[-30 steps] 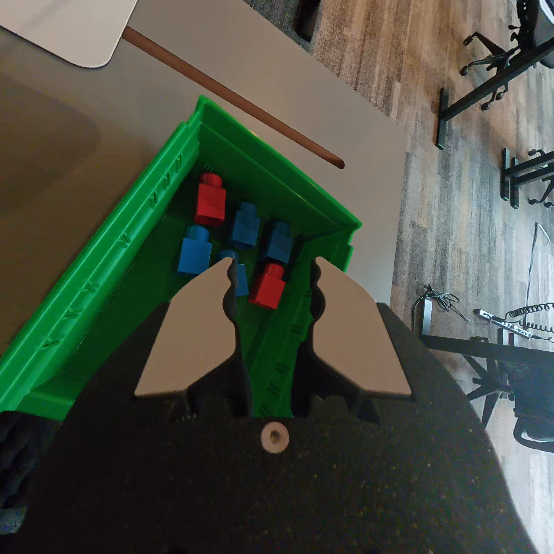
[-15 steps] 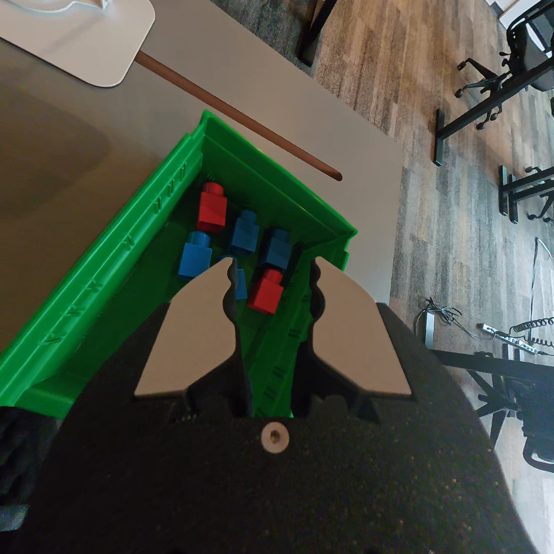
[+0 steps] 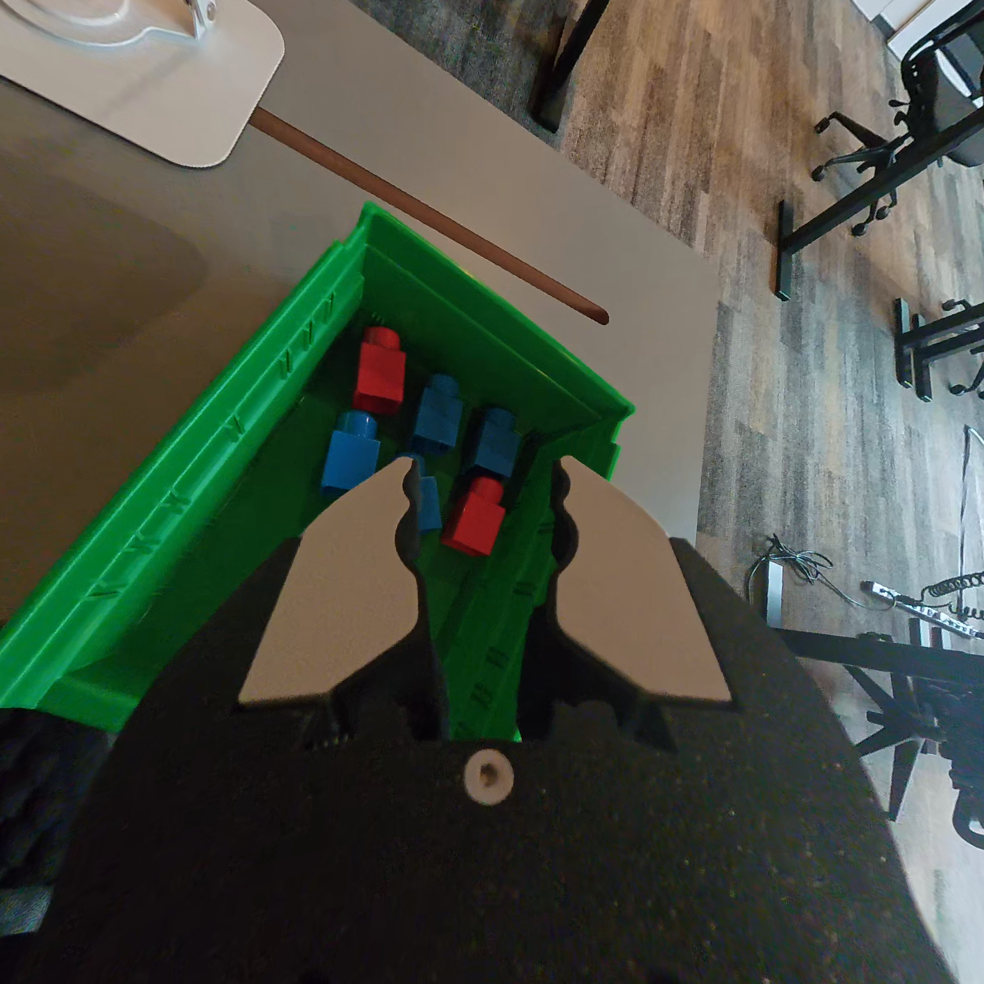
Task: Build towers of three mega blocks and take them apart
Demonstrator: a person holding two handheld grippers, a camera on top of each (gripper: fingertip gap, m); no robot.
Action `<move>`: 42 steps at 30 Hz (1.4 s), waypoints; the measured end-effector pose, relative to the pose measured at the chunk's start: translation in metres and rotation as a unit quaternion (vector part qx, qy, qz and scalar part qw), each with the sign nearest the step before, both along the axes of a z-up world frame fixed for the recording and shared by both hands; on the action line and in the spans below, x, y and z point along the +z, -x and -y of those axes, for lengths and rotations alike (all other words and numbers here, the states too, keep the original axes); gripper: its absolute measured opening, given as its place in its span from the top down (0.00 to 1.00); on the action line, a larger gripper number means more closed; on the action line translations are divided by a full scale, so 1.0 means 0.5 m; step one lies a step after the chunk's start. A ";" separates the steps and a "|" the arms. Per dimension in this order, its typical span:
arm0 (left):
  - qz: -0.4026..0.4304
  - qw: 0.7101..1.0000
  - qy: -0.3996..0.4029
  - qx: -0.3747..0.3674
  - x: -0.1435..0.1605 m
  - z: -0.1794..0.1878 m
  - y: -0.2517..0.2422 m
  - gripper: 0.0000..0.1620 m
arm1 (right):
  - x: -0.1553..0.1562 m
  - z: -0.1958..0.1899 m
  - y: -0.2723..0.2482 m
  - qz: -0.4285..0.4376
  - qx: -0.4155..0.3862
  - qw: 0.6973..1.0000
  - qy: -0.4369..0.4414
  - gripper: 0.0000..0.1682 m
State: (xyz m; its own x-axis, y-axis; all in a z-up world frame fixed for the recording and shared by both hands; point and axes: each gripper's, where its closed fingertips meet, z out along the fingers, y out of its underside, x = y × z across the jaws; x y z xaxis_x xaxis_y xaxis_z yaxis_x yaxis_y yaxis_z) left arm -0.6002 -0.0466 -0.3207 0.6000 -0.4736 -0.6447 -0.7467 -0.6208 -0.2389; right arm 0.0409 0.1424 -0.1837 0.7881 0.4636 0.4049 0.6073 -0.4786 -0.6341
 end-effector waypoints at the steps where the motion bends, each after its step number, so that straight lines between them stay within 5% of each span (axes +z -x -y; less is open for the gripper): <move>1: -0.008 1.000 0.005 0.006 -0.007 0.002 0.004 0.66 | 0.000 0.000 -0.002 -0.001 -0.001 1.000 -0.001 0.72; 12: -0.166 0.985 -0.055 0.010 -0.029 -0.022 0.041 0.72 | -0.003 0.005 -0.012 -0.005 -0.005 1.000 0.005 0.72; 16: -0.163 0.985 -0.052 0.033 -0.012 -0.009 0.054 0.73 | 0.002 0.007 -0.009 -0.004 -0.002 1.000 0.001 0.72; 22: -0.047 0.987 -0.149 0.029 0.125 -0.019 -0.010 0.73 | 0.019 0.009 0.029 -0.011 0.037 0.999 -0.015 0.72; 27: 0.047 0.968 -0.237 -0.072 0.283 -0.056 -0.144 0.73 | 0.062 0.026 0.130 -0.070 0.149 0.985 -0.054 0.73; 35: 0.114 0.916 -0.293 -0.248 0.439 -0.088 -0.379 0.73 | 0.181 0.130 0.346 -0.207 0.378 0.894 -0.122 0.70; 42: 0.106 0.902 -0.297 -0.296 0.455 -0.115 -0.497 0.73 | 0.268 0.272 0.506 -0.291 0.526 0.783 -0.161 0.66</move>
